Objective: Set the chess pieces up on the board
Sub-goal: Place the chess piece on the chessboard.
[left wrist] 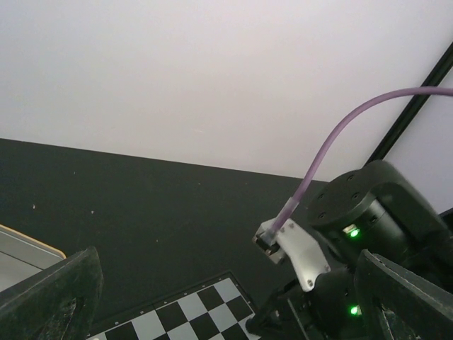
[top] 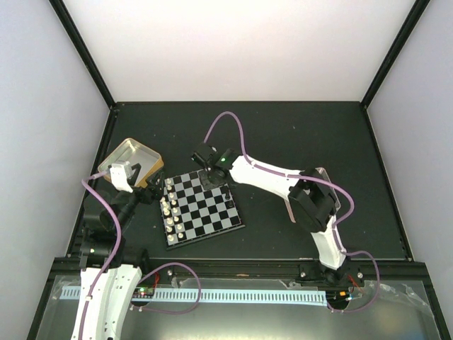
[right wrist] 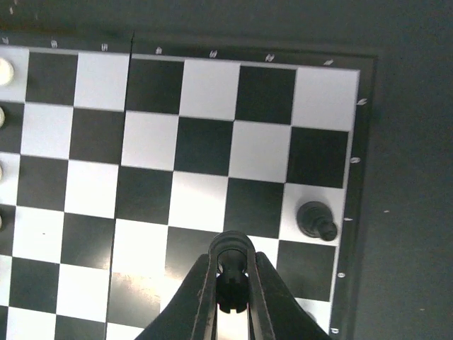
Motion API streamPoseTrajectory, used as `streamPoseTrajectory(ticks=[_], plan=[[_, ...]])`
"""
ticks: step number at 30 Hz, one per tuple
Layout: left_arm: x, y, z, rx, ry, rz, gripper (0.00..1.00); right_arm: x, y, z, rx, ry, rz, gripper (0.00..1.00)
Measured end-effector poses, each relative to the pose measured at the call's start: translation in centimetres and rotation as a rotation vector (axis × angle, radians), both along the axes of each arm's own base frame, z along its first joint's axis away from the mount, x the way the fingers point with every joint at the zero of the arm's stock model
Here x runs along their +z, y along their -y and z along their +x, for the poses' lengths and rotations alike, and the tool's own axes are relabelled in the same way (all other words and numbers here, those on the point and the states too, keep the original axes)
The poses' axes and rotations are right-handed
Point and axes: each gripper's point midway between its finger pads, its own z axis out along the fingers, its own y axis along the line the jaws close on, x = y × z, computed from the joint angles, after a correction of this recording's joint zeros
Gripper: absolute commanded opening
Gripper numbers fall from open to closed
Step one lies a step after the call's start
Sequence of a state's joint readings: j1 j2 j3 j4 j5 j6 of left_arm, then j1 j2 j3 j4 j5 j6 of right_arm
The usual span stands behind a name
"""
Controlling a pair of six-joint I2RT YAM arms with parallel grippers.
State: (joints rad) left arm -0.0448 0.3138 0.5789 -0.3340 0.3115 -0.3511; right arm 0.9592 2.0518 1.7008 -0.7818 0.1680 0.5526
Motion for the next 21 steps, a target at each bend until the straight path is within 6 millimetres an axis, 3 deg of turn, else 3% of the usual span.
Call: streamPoseTrajectory(ticks=[6,10,14,21], plan=[[0.0,0.0,0.0,0.000,0.000,0.000,0.99,-3.4,-0.2,-1.4,0.027,-0.092,-0.050,0.16],[0.0,0.0,0.0,0.000,0.000,0.000,0.99,-4.9,-0.2,-1.8,0.029,-0.131,-0.079,0.26],[0.0,0.0,0.0,0.000,-0.001,0.000,0.99,-4.5,-0.8,-1.4,0.030,-0.129,-0.078,0.29],[0.0,0.0,0.0,0.000,-0.001,0.000,0.99,-3.9,-1.3,-0.8,0.026,-0.114,-0.073,0.24]])
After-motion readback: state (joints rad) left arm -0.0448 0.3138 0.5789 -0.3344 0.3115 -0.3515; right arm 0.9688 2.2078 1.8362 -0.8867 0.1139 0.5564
